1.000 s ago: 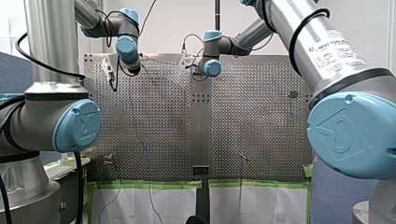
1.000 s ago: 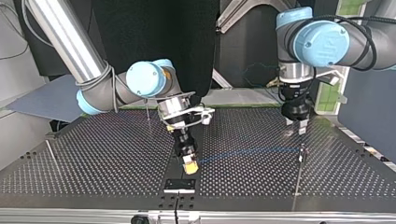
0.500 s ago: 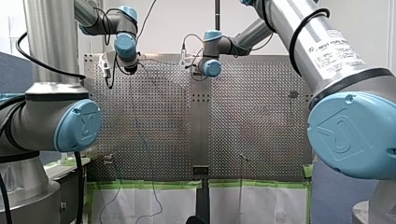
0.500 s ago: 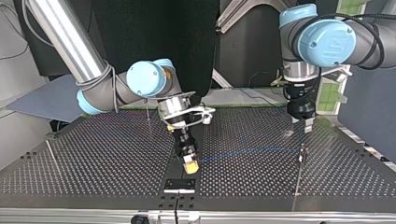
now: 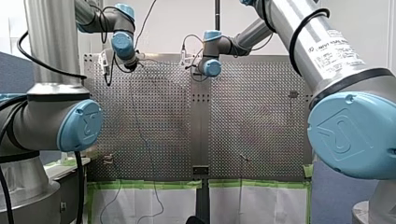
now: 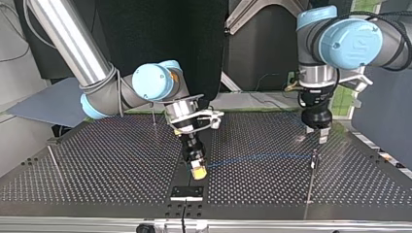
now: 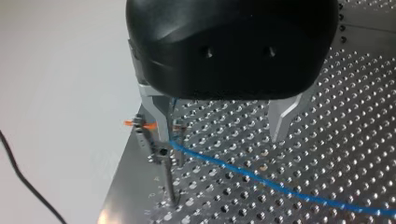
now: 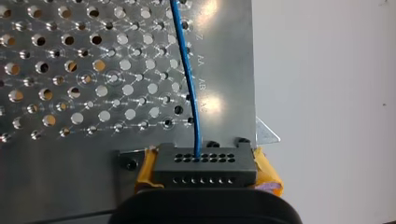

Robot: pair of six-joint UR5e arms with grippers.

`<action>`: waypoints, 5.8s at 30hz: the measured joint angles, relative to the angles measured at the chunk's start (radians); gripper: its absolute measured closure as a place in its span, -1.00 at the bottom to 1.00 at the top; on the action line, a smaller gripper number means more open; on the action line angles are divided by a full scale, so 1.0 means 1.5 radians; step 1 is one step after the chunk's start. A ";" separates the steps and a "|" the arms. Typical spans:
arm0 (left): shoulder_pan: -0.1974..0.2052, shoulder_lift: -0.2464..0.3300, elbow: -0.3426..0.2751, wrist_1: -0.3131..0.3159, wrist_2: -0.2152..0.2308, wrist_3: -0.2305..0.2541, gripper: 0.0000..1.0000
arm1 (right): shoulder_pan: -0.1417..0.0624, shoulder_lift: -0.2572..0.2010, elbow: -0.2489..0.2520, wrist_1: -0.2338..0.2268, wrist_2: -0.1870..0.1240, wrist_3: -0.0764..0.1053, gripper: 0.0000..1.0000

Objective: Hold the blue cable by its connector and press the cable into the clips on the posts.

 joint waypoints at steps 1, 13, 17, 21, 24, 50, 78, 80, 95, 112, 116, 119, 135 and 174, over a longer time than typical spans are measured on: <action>0.001 0.002 0.000 0.000 -0.003 0.004 -1.00 | 0.000 0.000 0.000 0.001 0.001 0.000 1.00; 0.013 0.017 0.012 0.035 0.020 0.046 -1.00 | -0.002 0.001 0.000 0.010 0.006 -0.004 1.00; 0.016 0.017 0.016 0.048 0.041 0.056 -1.00 | -0.002 0.001 0.000 0.015 0.007 -0.009 1.00; 0.020 0.017 0.017 0.051 0.058 0.061 -1.00 | -0.002 0.001 0.000 0.018 0.007 -0.012 1.00; 0.021 0.016 0.016 0.051 0.061 0.061 -1.00 | -0.002 0.001 0.000 0.018 0.008 -0.012 1.00; 0.021 0.005 0.010 0.050 0.064 0.066 -1.00 | -0.003 0.002 0.000 0.019 0.008 -0.013 1.00; 0.006 0.008 0.018 0.019 0.120 0.049 -1.00 | -0.001 0.002 0.000 0.019 0.008 -0.013 1.00; 0.004 0.011 0.016 0.019 0.131 0.038 -1.00 | 0.000 0.002 0.000 0.019 0.008 -0.013 1.00; -0.025 -0.019 0.035 0.057 0.111 -0.005 -1.00 | 0.000 0.003 0.000 0.019 0.008 -0.013 1.00; -0.050 -0.087 0.067 0.134 0.014 0.049 -1.00 | 0.001 0.003 0.000 0.019 0.008 -0.013 1.00; -0.054 -0.109 0.077 0.137 0.000 0.057 -1.00 | 0.001 0.003 0.000 0.020 0.008 -0.013 1.00; -0.055 -0.119 0.082 0.140 -0.006 0.058 -1.00 | 0.001 0.003 0.000 0.021 0.007 -0.013 1.00; -0.058 -0.123 0.073 0.154 -0.029 0.044 -1.00 | 0.003 0.003 0.000 0.022 0.007 -0.013 1.00; -0.084 -0.123 0.074 0.198 -0.004 0.056 1.00 | 0.008 0.003 0.000 0.026 0.007 -0.013 1.00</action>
